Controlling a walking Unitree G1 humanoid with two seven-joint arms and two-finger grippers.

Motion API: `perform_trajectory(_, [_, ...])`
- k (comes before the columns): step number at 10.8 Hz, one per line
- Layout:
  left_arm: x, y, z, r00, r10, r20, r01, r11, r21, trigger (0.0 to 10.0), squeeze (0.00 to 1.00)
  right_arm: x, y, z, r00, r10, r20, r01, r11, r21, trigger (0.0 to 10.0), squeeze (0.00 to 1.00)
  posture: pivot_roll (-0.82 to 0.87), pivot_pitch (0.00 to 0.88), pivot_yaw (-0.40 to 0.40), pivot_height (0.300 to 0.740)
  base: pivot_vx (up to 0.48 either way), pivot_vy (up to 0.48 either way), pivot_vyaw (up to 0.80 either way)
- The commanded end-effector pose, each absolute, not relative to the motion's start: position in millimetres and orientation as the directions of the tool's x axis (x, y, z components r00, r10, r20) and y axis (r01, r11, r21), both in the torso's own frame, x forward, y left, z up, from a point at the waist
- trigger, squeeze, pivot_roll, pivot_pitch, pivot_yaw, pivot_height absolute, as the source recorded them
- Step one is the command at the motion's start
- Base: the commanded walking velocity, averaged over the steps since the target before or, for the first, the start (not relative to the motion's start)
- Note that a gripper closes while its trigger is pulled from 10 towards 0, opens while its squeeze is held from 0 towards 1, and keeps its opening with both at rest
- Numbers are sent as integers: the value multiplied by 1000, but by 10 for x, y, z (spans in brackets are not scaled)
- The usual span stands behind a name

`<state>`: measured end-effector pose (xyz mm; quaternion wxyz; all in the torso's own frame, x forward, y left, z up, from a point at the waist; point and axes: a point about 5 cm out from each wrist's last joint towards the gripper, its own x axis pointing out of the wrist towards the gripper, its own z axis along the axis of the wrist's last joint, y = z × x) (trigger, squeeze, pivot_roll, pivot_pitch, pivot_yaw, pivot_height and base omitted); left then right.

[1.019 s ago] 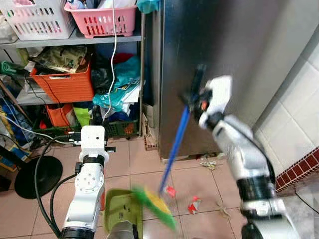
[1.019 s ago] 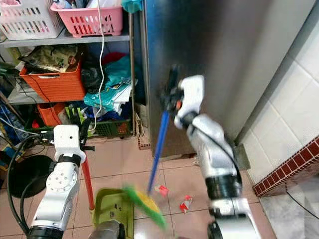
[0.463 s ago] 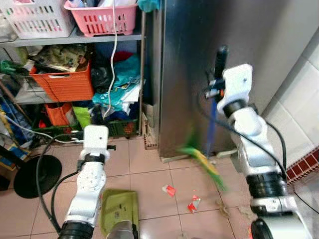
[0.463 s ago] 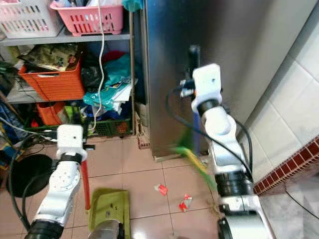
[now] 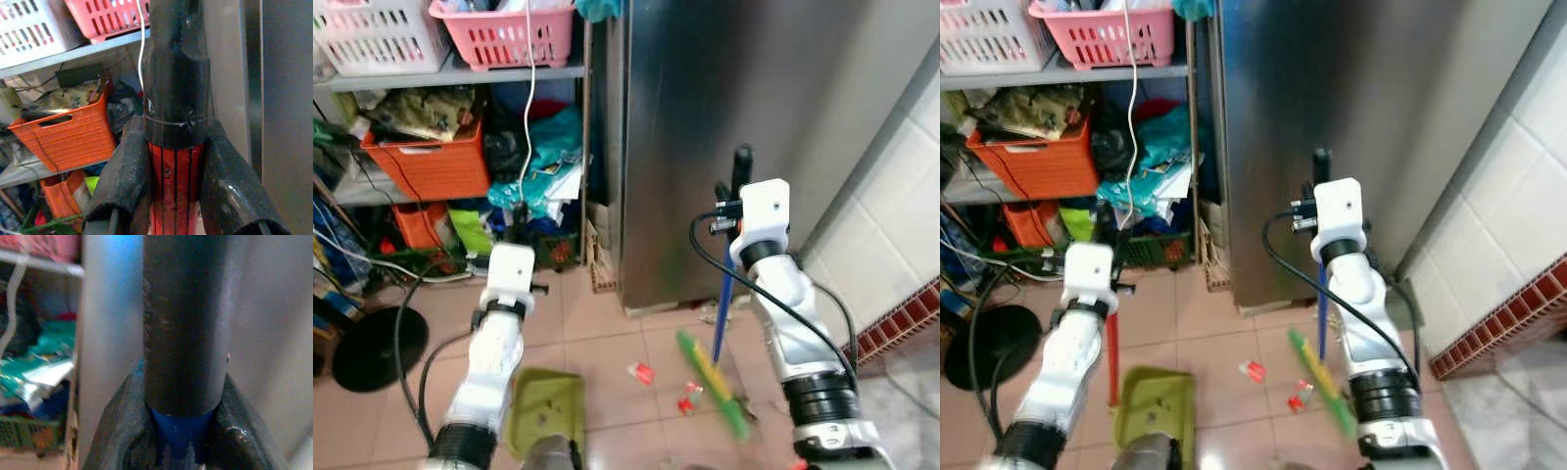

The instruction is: Sweep floor

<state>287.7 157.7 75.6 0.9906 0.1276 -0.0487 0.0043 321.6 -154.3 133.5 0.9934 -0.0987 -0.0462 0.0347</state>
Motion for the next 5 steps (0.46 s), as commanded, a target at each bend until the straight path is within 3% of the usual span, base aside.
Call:
perform_trajectory(1, [2903,1601,767,994,-20,107,-12,957,288,10000,0,3226,-1636,1359,995,24,94,-3,976,-217,10000,0,-84,77,-19,740,0,0,0])
perform_trajectory(5, [3048,1460,755,990,-50,129,14,963,270,10000,0,3206,-1631,1132,996,-71,-55,68,996,-60,10000,0,-116,87,0,740,0,0,0])
